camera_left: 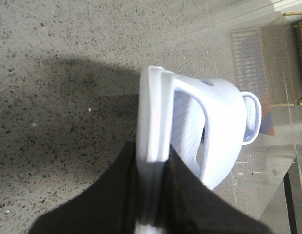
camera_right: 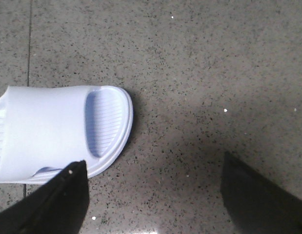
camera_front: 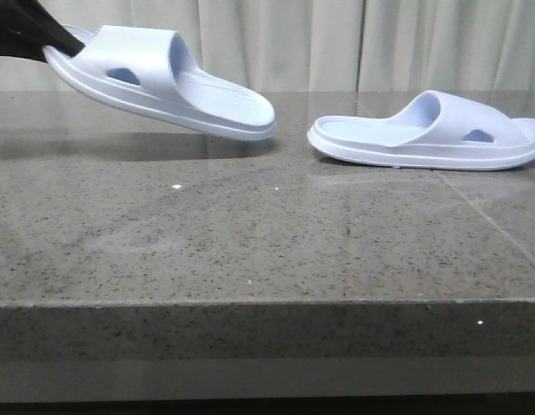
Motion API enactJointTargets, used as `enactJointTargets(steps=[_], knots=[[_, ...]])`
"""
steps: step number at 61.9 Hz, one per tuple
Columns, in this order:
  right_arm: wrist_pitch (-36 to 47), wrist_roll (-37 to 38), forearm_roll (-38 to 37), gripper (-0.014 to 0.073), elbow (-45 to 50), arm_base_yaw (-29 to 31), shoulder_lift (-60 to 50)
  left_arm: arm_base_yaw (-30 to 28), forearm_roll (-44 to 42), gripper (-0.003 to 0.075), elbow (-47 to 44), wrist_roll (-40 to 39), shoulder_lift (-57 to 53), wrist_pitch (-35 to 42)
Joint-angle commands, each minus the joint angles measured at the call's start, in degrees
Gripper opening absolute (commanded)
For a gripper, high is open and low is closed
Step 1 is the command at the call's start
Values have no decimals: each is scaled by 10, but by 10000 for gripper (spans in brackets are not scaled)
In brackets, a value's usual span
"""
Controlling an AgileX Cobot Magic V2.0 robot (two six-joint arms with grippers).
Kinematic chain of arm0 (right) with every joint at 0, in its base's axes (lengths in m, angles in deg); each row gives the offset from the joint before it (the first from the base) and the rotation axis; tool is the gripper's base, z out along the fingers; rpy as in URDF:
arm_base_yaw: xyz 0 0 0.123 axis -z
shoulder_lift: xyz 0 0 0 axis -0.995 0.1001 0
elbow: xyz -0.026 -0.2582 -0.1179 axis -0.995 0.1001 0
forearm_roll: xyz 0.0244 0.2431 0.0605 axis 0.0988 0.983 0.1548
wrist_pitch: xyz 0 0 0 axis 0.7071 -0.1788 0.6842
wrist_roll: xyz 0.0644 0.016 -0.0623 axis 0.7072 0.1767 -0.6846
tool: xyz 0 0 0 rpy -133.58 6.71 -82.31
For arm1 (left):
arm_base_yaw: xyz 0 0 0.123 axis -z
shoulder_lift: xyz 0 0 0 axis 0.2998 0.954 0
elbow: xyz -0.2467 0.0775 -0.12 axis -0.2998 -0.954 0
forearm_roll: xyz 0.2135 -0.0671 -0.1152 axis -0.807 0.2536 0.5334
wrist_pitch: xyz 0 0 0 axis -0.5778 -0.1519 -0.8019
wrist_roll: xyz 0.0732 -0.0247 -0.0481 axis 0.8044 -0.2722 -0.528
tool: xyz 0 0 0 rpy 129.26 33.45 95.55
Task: Insert blue slippers together front up
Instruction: 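Grasp the other slipper's heel with the right gripper and lift it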
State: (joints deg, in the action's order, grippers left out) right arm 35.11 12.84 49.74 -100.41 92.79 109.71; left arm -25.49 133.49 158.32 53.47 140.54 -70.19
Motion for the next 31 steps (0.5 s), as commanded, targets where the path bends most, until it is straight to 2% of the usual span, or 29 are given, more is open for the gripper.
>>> enactJointTargets(steps=[1, 6, 13, 31], knots=[[-11, -80, 92, 577, -55, 37, 41, -2, 42, -19, 18, -5, -34, -49], [-60, -148, 190, 577, -90, 62, 101, -2, 42, -19, 18, -5, -34, -49], [-90, -200, 272, 577, -125, 81, 163, -2, 41, -19, 18, -5, -34, -49], [-133, -205, 289, 569, -187, 86, 266, -2, 34, -19, 18, -5, -34, -49]])
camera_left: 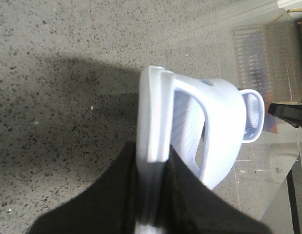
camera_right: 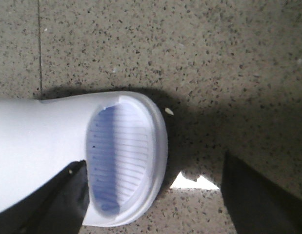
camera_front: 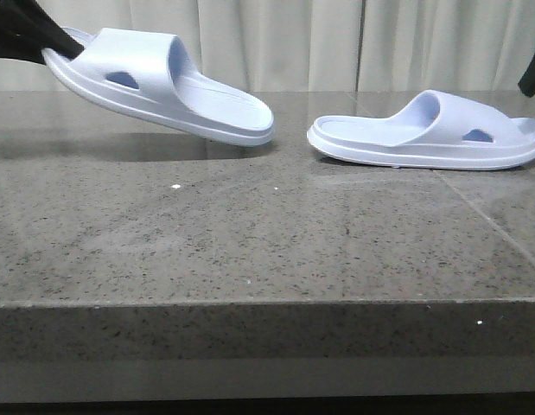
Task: Insert blue slippers together front up
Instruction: 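Grasp the other slipper's heel with the right gripper and lift it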
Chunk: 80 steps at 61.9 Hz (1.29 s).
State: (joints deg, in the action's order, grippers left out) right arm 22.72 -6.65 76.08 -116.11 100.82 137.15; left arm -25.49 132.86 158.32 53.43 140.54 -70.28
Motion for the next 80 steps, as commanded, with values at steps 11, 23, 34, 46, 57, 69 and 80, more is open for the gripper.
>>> enactJointTargets(steps=[11, 23, 34, 46, 57, 69, 80], knots=[[-9, -10, 25, 469, -32, 5, 8, -2, 40, -19, 18, -5, -34, -48], [-11, -10, 30, 431, -32, 5, 11, -2, 40, -19, 18, -5, -34, -48], [-30, -29, 82, 431, -32, 5, 32, -2, 40, -19, 18, -5, -34, -48], [-36, -33, 91, 431, -32, 5, 52, -2, 40, -19, 18, -5, -34, -48], [-55, -35, 94, 426, -32, 5, 63, -2, 40, -19, 18, -5, -34, -48], [-115, -55, 124, 311, -32, 5, 86, -2, 40, -19, 18, -5, -34, -48], [-124, -60, 136, 295, -32, 2, 95, -2, 40, -19, 18, -5, -34, -48]])
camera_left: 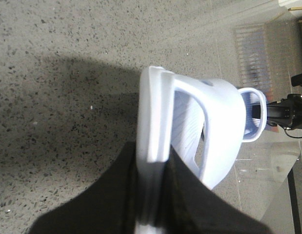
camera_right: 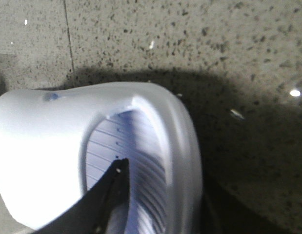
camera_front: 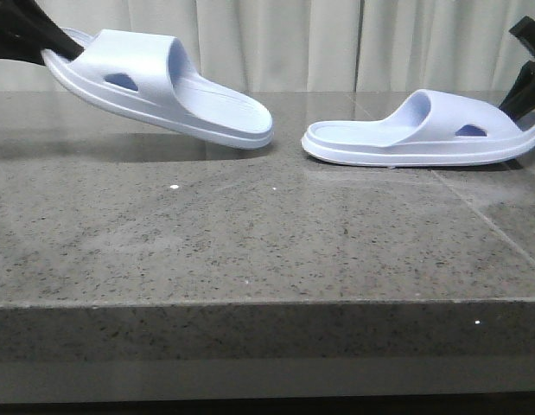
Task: Insert blue slippers together front up
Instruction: 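Grasp the other slipper's heel with the right gripper and lift it, then bring the right gripper's slipper over the left gripper's slipper, nesting them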
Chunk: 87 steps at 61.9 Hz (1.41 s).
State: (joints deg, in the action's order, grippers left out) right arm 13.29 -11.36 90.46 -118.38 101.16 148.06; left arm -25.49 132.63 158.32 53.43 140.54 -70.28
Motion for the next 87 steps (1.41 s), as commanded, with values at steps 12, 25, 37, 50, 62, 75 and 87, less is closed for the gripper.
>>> enactJointTargets(steps=[12, 25, 37, 50, 62, 75, 87], knots=[[-32, -32, 30, 221, -9, -2, -14, -2, 42, -19, 18, -5, -34, -48], [-50, -33, 38, -62, -9, 4, -14, -2, 42, -19, 18, -5, -34, -48], [-75, -40, 94, -63, -31, 22, -34, -2, 62, -19, 18, -5, -34, -48], [-75, -21, 124, -63, -99, 27, -82, -2, 98, -19, 18, -5, -34, -48], [-75, 2, 146, -63, -146, 27, -107, -2, 106, -19, 18, -5, -34, -48], [-76, 5, 157, -63, -147, 19, -132, -2, 113, -19, 18, -5, -34, -48], [-76, 6, 165, -63, -147, -12, -140, -2, 129, -19, 18, -5, -34, -48]])
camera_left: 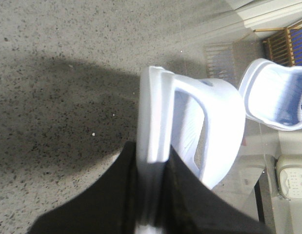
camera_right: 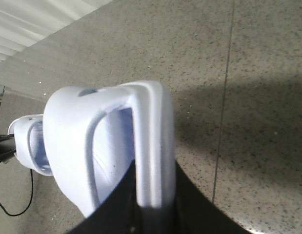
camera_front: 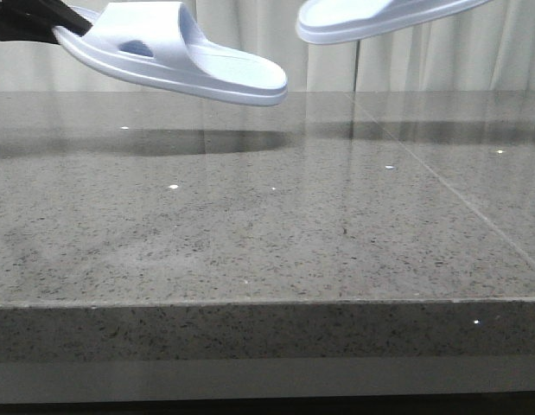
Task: Insert blue slippers together front up
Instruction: 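Bring the right gripper's slipper over the left gripper's slipper, nesting them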
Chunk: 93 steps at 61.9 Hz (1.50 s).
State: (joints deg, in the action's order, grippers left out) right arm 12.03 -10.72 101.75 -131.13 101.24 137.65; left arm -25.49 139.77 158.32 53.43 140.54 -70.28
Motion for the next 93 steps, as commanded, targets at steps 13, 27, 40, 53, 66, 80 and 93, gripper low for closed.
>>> enactJointTargets(steps=[13, 27, 40, 53, 66, 80, 93], knots=[[-61, -1, 67, -63, -19, -56, -34, 1, 77, -19, 18, -5, -34, -48], [-38, -2, 82, -63, -19, -71, -12, 14, 86, -19, 18, -5, -34, -48], [-35, -7, 93, -63, -19, -72, -1, 30, 101, -19, 18, -5, -34, -48], [-38, -9, 104, -63, -19, -72, 5, 45, 121, -19, 18, -5, -34, -48], [-46, -11, 125, -63, -19, -72, 5, 46, 162, -19, 18, -5, -34, -48], [-47, -23, 169, -63, -19, -94, 13, 62, 184, -19, 18, -5, -34, -48], [-48, -32, 179, -63, -19, -137, 35, 103, 188, -19, 18, -5, -34, -48]])
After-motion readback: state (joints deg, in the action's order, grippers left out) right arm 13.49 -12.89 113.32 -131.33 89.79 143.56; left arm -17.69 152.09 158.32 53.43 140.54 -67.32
